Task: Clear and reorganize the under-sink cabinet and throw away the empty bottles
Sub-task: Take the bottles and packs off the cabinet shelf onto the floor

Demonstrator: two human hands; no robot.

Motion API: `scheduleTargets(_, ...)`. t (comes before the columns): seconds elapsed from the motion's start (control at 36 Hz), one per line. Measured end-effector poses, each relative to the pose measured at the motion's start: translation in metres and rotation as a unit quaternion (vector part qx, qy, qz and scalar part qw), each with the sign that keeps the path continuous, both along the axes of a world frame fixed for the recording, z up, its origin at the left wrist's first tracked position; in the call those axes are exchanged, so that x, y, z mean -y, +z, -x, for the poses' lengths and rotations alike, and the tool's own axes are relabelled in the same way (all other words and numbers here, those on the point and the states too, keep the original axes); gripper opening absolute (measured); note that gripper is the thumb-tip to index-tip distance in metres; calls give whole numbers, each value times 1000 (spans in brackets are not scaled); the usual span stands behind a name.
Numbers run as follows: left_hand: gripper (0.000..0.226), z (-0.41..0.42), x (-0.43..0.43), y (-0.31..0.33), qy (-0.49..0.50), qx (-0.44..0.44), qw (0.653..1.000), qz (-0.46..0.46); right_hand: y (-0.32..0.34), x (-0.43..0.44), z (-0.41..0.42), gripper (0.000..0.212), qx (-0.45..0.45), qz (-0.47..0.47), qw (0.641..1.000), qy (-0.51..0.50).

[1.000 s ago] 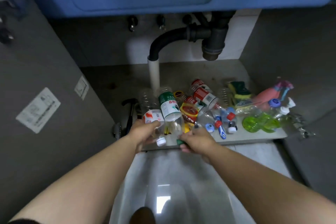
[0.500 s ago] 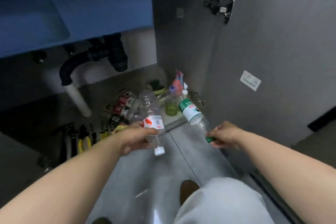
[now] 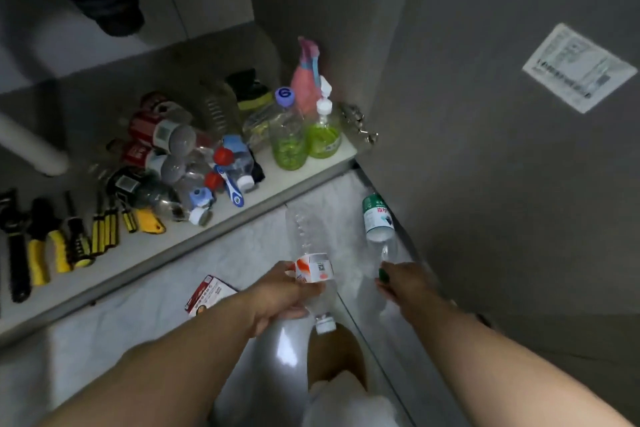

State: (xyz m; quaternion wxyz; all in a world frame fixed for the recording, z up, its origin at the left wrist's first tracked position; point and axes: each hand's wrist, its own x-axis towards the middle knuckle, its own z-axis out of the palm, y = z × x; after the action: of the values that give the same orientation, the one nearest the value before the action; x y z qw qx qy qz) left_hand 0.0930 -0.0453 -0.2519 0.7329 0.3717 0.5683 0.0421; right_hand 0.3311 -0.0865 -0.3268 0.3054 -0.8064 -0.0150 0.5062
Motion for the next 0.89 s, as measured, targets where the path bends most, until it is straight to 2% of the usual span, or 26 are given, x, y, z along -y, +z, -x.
scheduleTargets(0.08,44,-6,-11,-20,-4,4,1000,-5,-14,-12,-2,22,7,-5,1000,-23)
scheduleTargets(0.17,35,-12,-19,-36,12,2,1000,-6,-21,-22,-3,7,7,-35,998,-54)
scheduleTargets(0.25,33,-20,-25,-46,16,-5,1000,-6,-23,-27,-1,32,37,-85,987,-131)
scheduleTargets(0.33,45,-28,-27,-54,16,-3,1000,-9,-18,-26,6,46,42,-95,982,-161)
scheduleTargets(0.39,50,-36,-27,-57,22,-3,1000,-18,-8,-22,11,48,-39,-99,987,-121)
scheduleTargets(0.44,53,-44,-24,-56,37,5,999,-22,2,-19,19,43,-125,-86,988,24)
scheduleTargets(0.5,57,-50,-21,-53,51,20,998,-24,6,-17,29,50,-170,-74,970,159)
scheduleTargets(0.56,59,-48,-18,-50,49,40,998,-25,5,-18,39,58,-165,-67,964,196)
scheduleTargets(0.64,59,-31,-16,-45,33,82,996,-22,-1,-23,41,50,-118,-80,974,177)
scheduleTargets(0.67,60,-22,-16,-45,15,64,997,-41,-2,-25,40,49,-100,-92,975,178)
scheduleTargets(0.72,64,-2,-19,-49,-42,-46,991,-117,-6,-28,36,48,-42,-117,974,190)
scheduleTargets(0.81,53,35,-22,-65,-93,-256,933,-234,-14,-35,27,54,69,-130,968,205)
scheduleTargets(0.83,53,48,-22,-70,-96,-323,910,-241,-17,-39,24,58,112,-118,963,214)
scheduleTargets(0.89,74,72,-18,-76,-105,-426,874,-207,-22,-45,19,63,174,-84,953,236)
